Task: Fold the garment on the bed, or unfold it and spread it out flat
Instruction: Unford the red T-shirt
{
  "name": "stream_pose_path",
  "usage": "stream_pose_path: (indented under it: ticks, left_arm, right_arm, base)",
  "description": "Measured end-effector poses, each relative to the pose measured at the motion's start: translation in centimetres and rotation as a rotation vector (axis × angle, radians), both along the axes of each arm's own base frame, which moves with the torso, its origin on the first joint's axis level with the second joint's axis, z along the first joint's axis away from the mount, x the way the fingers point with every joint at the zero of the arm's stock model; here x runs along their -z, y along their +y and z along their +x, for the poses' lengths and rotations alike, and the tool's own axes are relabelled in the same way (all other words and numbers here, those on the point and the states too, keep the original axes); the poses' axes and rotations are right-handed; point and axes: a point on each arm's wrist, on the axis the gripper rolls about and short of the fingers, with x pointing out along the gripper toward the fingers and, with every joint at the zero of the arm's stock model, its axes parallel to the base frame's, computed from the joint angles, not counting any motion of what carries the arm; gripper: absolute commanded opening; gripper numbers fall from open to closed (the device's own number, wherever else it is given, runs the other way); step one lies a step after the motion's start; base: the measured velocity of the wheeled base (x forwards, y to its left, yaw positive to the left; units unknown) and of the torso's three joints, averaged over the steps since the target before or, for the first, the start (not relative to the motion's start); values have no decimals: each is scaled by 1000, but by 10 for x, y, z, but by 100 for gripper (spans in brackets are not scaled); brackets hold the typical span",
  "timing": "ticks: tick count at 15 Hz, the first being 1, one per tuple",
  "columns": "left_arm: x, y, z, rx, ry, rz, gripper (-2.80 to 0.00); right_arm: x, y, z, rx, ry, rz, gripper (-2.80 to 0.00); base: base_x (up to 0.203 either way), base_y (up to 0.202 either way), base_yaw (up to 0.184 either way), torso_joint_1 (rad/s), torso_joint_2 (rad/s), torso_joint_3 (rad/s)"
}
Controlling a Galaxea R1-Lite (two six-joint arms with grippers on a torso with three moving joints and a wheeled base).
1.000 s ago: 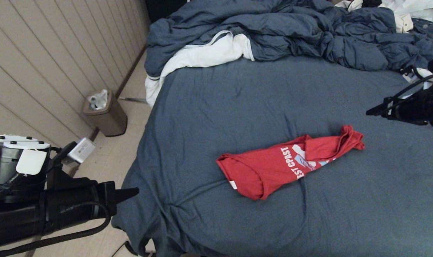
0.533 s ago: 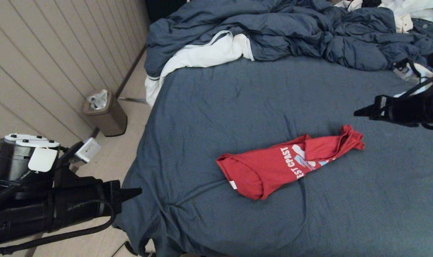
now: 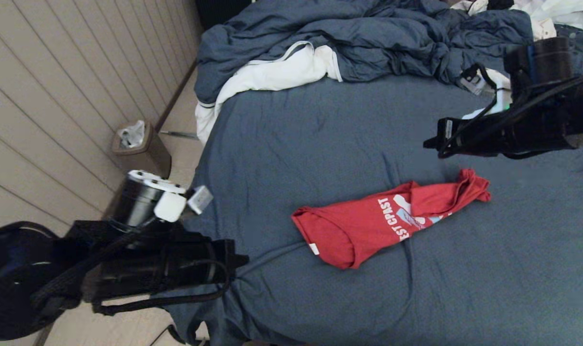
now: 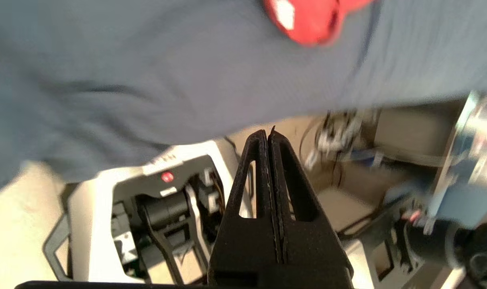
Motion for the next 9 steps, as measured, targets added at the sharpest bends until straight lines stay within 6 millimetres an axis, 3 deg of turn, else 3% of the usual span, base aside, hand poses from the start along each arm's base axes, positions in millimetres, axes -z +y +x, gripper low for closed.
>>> stream_pose_path:
  ticks: [4,5,9]
  left_arm:
    - [24,-58,9,107,-10,35,-280]
    - [27,-70,13,124,-21,29,0]
    - [47,-115,34,136,-36,39,0]
  right_arm:
    - [6,8,26,-7,0,-4,-280]
    - [10,7,30,-3,13,-5,-280]
    - [21,8,40,-7,10,-8,-280]
  base:
    - [0,0,0,0,0,0]
    - [0,0,0,0,0,0]
    - [0,0,0,0,0,0]
